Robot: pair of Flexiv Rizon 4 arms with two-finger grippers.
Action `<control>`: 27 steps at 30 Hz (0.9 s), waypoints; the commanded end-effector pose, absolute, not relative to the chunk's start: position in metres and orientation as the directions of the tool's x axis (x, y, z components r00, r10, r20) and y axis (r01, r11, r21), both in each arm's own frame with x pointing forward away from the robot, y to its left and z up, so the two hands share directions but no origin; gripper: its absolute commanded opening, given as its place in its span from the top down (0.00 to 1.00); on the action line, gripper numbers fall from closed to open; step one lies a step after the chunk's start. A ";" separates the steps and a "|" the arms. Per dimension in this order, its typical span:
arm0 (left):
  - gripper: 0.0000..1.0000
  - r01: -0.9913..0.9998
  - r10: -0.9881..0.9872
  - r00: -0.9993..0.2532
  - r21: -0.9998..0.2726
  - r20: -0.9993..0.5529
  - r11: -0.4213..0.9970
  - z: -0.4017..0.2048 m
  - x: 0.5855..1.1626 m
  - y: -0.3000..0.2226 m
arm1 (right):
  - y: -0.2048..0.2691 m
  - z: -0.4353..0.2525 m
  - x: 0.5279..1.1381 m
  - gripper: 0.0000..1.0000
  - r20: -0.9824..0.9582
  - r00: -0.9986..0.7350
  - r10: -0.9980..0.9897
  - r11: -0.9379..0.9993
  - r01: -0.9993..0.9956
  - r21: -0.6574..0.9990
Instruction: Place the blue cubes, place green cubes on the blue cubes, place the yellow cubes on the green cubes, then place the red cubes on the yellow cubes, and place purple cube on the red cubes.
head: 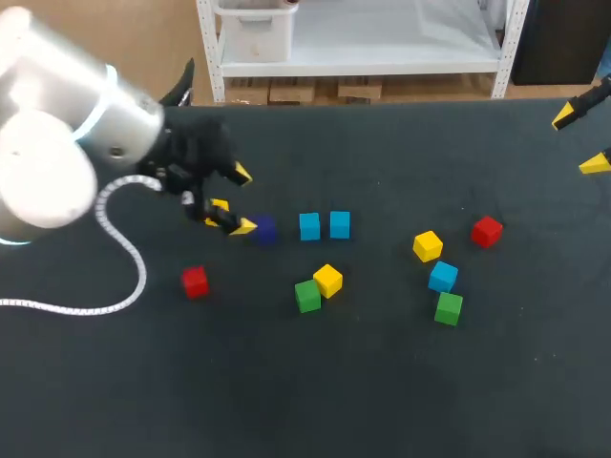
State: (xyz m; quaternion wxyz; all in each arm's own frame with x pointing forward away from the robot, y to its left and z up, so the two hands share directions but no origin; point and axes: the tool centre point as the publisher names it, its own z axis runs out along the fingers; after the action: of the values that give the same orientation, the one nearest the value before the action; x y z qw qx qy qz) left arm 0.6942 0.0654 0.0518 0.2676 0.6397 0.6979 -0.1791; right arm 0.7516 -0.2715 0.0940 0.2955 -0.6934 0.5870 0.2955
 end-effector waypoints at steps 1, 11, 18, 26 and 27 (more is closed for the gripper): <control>0.00 0.993 0.805 0.004 0.100 -0.594 0.069 0.092 0.682 0.120 | -0.271 0.094 0.750 0.00 -0.756 0.137 -0.640 -0.134 -0.989 -0.066; 0.00 0.994 0.844 0.034 0.109 -0.535 0.029 0.114 0.692 0.172 | -0.271 0.094 0.750 0.00 -0.756 0.137 -0.640 -0.134 -0.989 -0.066; 0.00 0.993 0.834 0.052 0.117 -0.550 0.016 0.112 0.689 0.173 | -0.271 0.094 0.750 0.00 -0.756 0.137 -0.640 -0.134 -0.989 -0.066; 0.00 0.993 0.834 0.058 0.120 -0.548 0.009 0.111 0.688 0.173 | -0.271 0.094 0.750 0.00 -0.756 0.137 -0.640 -0.134 -0.989 -0.066; 0.00 0.993 0.834 0.058 0.120 -0.548 0.009 0.111 0.688 0.173 | -0.271 0.094 0.750 0.00 -0.756 0.137 -0.640 -0.134 -0.989 -0.066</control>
State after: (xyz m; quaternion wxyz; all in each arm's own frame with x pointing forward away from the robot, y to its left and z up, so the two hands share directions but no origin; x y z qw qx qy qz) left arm 0.6888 0.1721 0.1110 0.2428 0.6849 0.6675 -0.1623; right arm 0.7516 -0.2715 0.0940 0.2955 -0.6934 0.5870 0.2955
